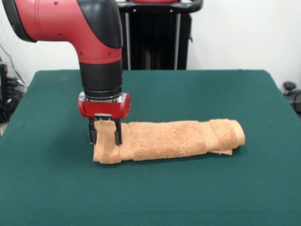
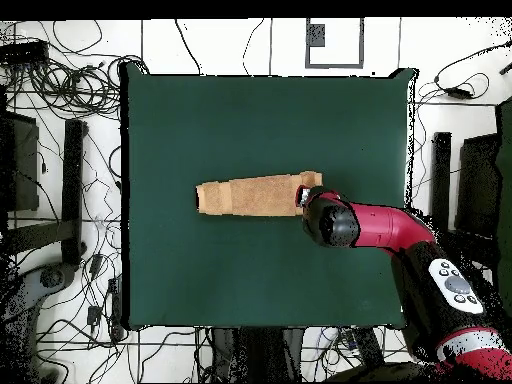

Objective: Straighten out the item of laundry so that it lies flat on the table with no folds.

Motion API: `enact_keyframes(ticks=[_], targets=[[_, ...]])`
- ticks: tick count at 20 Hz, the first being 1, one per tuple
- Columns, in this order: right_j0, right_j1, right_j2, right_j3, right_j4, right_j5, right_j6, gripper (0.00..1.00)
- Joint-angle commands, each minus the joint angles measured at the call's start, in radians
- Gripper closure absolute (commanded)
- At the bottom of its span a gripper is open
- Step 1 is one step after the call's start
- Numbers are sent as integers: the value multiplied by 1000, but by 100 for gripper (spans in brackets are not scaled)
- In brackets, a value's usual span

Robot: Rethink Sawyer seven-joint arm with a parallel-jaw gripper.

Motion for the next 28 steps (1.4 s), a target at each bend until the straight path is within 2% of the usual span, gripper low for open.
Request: enact_keyframes(ticks=[1, 3, 4, 8, 11, 19, 23, 28], targets=[[33, 67, 55, 12, -80, -25, -41, 0], [52, 66, 36, 4, -87, 0, -41, 0], [60, 66, 23, 5, -89, -26, -5, 100], [69, 62, 13, 4, -99, -14, -4, 100], [74, 63, 0, 15, -92, -49, 40, 100], [62, 64, 13, 19, -101, -62, 20, 100], [57, 12, 22, 45, -95, -24, 0, 100], [41, -100, 37, 108, -76, 47, -38, 100]])
